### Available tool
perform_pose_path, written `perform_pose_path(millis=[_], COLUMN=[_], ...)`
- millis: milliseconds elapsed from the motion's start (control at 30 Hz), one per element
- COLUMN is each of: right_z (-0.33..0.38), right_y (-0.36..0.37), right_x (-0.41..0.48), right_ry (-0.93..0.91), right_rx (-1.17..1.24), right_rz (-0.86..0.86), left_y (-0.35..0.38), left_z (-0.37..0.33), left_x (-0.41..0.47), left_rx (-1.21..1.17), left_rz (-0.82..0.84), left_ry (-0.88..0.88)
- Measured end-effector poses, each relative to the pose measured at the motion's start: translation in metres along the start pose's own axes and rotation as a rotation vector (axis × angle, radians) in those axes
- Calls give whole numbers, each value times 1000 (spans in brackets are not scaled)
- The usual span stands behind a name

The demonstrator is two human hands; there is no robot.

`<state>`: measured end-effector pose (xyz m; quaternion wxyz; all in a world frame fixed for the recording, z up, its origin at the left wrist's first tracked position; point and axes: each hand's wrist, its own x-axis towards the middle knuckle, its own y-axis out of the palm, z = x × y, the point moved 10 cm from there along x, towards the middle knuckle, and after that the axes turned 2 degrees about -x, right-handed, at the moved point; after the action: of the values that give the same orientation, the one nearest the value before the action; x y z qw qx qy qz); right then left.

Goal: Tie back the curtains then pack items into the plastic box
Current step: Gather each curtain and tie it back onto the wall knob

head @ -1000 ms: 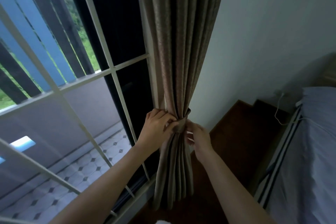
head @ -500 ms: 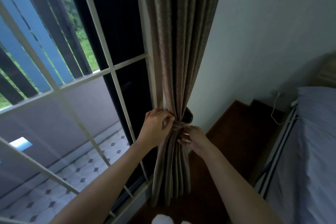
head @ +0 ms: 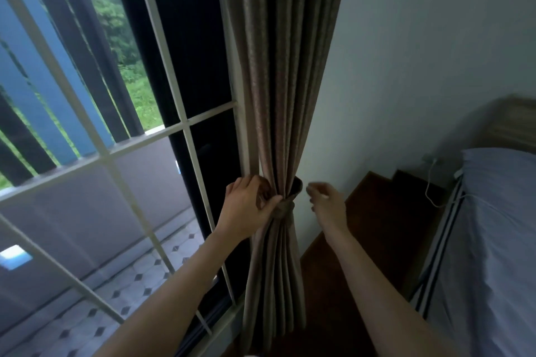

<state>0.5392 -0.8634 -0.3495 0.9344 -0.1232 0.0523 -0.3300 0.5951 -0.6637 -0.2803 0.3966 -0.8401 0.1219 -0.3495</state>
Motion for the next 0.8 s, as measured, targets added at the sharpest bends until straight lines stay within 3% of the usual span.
perform_pose_path(millis=[100,200,367,467,633,800], right_z=[58,78,2,-50,-45,-51], right_y=[1,16,8,28,63,63], right_x=[-9,-14,-36,-58,-52,-44], right_ry=[-193,-226,41,196,66,-11], right_rx=[47,-71,-55,-254,-435,-616], right_rz=[83,148,8,186,289,153], left_y=[-8,-8,6,37,67,76], left_z=[-13,-12,21,43,52,47], left_x=[14,15,-25,-54,-54,-44], left_rx=[32,-41,-190,-57,58,91], left_rz=[-25,-35,-20,135,304,301], left_ry=[-20,-75,-136,-172,-219,-172])
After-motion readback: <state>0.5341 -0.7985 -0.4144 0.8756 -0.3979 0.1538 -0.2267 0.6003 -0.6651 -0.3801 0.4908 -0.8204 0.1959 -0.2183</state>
